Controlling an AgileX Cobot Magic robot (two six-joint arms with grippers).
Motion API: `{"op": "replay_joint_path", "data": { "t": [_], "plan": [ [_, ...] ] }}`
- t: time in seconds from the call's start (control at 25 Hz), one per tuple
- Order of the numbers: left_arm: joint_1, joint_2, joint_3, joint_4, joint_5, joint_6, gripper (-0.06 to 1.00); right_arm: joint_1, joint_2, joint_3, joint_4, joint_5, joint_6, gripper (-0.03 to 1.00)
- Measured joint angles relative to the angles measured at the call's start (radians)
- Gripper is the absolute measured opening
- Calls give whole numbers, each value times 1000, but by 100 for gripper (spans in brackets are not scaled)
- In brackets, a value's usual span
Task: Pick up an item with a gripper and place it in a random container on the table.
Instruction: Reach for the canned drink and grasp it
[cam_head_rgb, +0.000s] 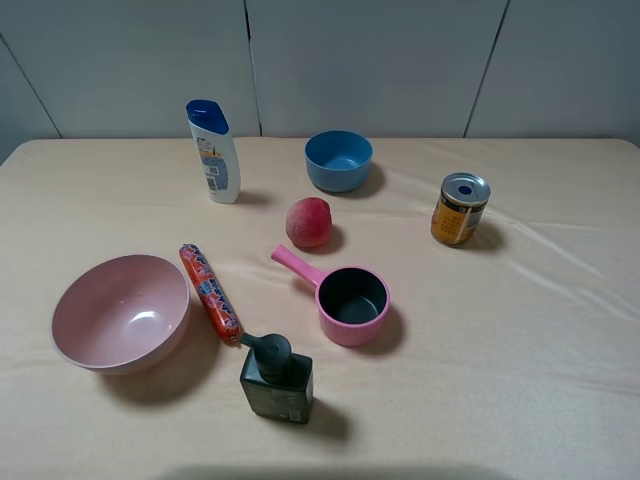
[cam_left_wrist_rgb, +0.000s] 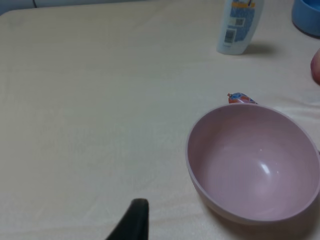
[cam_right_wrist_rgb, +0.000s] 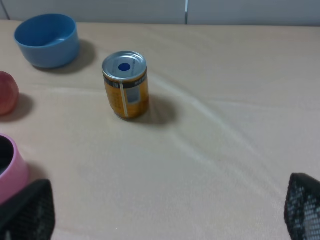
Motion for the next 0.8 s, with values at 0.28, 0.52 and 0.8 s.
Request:
{"op": "replay_joint_path", "data": {
  "t": [0.28, 0.52, 0.8],
  "plan": [
    [0, 0, 0, 0, 0, 0, 100, 0, 0, 0, 0, 0, 0, 69],
    [0, 0, 0, 0, 0, 0, 100, 0, 0, 0, 0, 0, 0, 69],
    [0, 0, 0, 0, 0, 0, 100, 0, 96, -68, -3, -19, 0, 69]
  ]
}}
